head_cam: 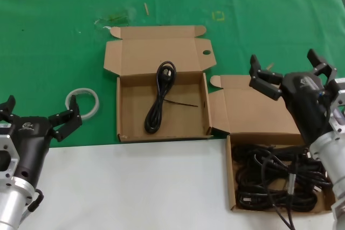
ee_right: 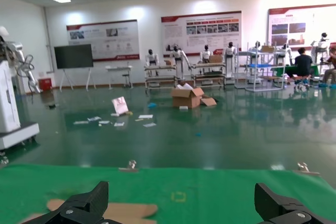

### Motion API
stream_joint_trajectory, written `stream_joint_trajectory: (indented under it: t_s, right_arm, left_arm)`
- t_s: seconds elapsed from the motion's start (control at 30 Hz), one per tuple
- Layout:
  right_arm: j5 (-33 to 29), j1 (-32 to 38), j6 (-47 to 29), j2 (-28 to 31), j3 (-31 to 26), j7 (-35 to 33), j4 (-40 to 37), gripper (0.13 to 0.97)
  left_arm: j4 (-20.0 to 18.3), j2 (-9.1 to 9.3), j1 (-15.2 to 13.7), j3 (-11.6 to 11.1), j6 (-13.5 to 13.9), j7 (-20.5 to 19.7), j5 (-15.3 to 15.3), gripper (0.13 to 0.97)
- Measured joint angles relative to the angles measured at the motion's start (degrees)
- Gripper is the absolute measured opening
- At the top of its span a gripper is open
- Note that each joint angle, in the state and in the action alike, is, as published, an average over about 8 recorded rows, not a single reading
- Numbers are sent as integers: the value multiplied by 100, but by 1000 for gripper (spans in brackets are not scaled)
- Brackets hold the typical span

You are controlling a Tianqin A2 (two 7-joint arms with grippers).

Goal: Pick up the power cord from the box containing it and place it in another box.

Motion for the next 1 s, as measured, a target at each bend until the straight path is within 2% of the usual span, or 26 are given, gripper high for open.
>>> stream_joint_trajectory:
  t_s: [0.03,0.17,0.43,0.77,1.0]
  right_arm:
    - [-45,-29,21,13,5,32,7,966]
    - [-223,-143,102,64,25,159,38,966]
    - [-578,-370,265,166,64,413,97,966]
    - [-983,-629,451,283,109,704,166,966]
    - [-1045,-669,480,301,116,748,176,966]
  left_arm:
    - [0,0,0,0,0,0,0,908]
    - [0,0,0,0,0,1,0,908]
    - [0,0,0,0,0,3,-1,962]
    - [0,0,0,0,0,1,-1,966]
    - [0,0,0,0,0,1,-1,966]
